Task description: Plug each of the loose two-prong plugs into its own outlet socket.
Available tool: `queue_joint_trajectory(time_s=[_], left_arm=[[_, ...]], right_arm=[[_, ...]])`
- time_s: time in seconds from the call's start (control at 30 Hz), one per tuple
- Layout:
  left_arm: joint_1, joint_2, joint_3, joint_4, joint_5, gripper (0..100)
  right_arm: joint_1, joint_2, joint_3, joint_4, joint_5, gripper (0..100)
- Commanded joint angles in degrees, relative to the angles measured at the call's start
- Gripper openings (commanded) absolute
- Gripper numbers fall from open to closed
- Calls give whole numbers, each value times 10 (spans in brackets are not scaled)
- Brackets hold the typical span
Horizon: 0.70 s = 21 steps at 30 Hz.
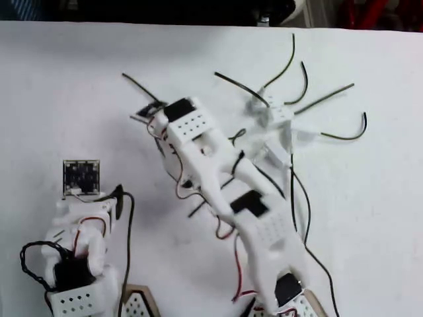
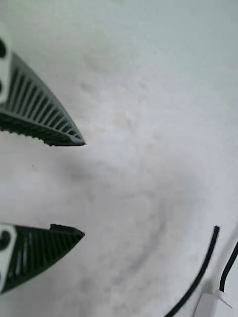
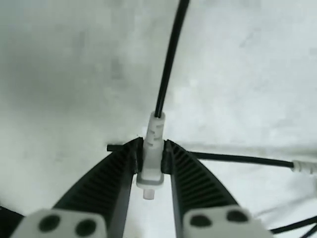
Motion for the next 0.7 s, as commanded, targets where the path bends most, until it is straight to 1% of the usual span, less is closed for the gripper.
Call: queue_joint_trajectory(time_s=[0.0,0.2,0.3,0.37,0.5,0.57,0.67], left_arm=[[-7,-4,-3,-14,-5,258],[-7,-5,-3,-17,-4,258],[-5,-5,-4,-18,-2,258],[-4,-5,-6,-18,0,259],[-4,-5,-6,-64,2,257],[0,-5,-7,-97,25,256],[24,-5,-7,-146,63,258]], right_arm=[[1,-138,42,7,4,17],[1,-322,173,3,3,17],[3,-404,238,-32,-19,17],[2,-455,291,-73,-33,17],[1,-552,404,-181,-47,17],[1,-600,465,-240,-49,17],[0,-669,554,-330,-69,17]])
